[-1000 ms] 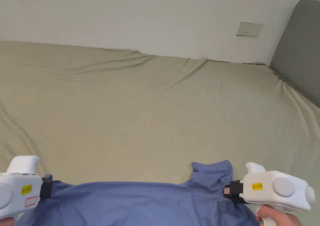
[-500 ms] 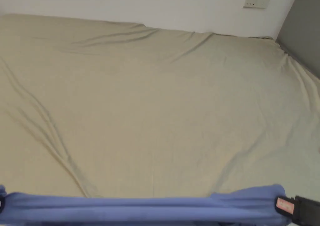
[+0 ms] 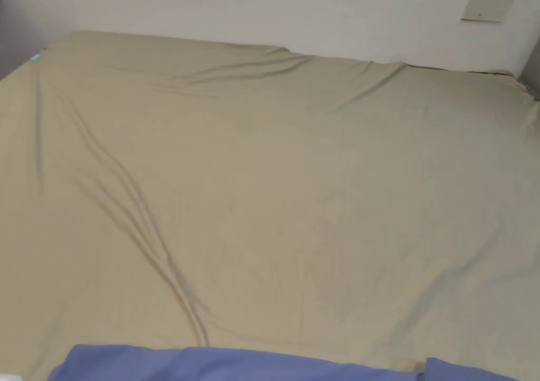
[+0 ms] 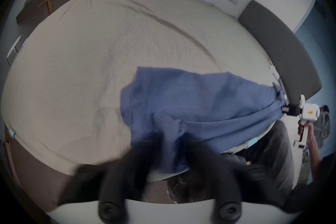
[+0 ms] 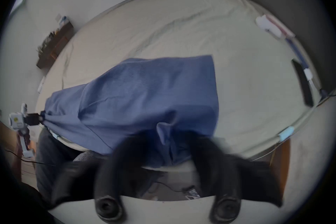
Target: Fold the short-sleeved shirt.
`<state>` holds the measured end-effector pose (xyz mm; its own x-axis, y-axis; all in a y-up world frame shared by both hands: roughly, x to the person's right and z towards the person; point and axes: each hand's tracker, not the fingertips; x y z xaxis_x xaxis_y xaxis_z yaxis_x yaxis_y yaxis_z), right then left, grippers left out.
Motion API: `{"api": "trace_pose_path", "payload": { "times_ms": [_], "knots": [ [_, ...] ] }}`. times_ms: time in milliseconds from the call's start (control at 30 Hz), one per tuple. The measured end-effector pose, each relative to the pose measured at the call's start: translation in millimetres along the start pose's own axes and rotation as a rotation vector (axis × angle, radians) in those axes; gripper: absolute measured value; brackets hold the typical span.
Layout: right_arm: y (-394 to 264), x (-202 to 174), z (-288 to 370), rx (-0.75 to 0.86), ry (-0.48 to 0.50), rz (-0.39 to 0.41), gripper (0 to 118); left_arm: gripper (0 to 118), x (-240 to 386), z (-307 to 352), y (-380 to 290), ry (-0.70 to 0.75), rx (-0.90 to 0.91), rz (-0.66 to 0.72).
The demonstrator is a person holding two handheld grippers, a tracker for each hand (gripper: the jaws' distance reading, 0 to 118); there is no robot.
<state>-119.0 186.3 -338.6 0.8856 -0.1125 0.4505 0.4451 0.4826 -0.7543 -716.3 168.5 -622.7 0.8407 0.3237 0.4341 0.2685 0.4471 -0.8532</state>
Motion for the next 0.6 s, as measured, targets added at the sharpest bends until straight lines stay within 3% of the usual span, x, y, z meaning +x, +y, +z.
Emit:
{"api": "trace_pose_path", "payload": {
  "times_ms": [33,67,133,200,267,300,367,500,600],
  "knots": [
    [0,-1,12,0.010,0.012,0.003,84,105,-9,6,2,-0.030,0.039,0.039],
    [0,-2,28,0.041,0.028,-0.003,83,112,-19,12,4,-0.058,0.071,0.072],
    [6,-7,68,0.180,0.051,-0.005,81,111,-37,28,13,-0.196,0.151,0.209],
    [15,-18,104,0.341,0.039,0.010,54,111,-64,20,23,-0.304,0.146,0.364],
    [29,-30,128,0.462,0.049,0.054,11,111,-87,2,30,-0.433,0.122,0.458],
    [35,-39,137,0.513,0.042,0.066,11,111,-92,-12,33,-0.492,0.087,0.480],
    [43,-56,148,0.612,0.019,0.088,0,111,-94,-40,33,-0.526,-0.020,0.474],
    [56,-80,154,0.637,0.154,0.104,0,111,-76,-72,26,-0.760,-0.035,0.472],
    [60,-99,144,0.622,0.167,0.154,0,111,-70,-92,27,-0.838,-0.064,0.528]
  ]
}}
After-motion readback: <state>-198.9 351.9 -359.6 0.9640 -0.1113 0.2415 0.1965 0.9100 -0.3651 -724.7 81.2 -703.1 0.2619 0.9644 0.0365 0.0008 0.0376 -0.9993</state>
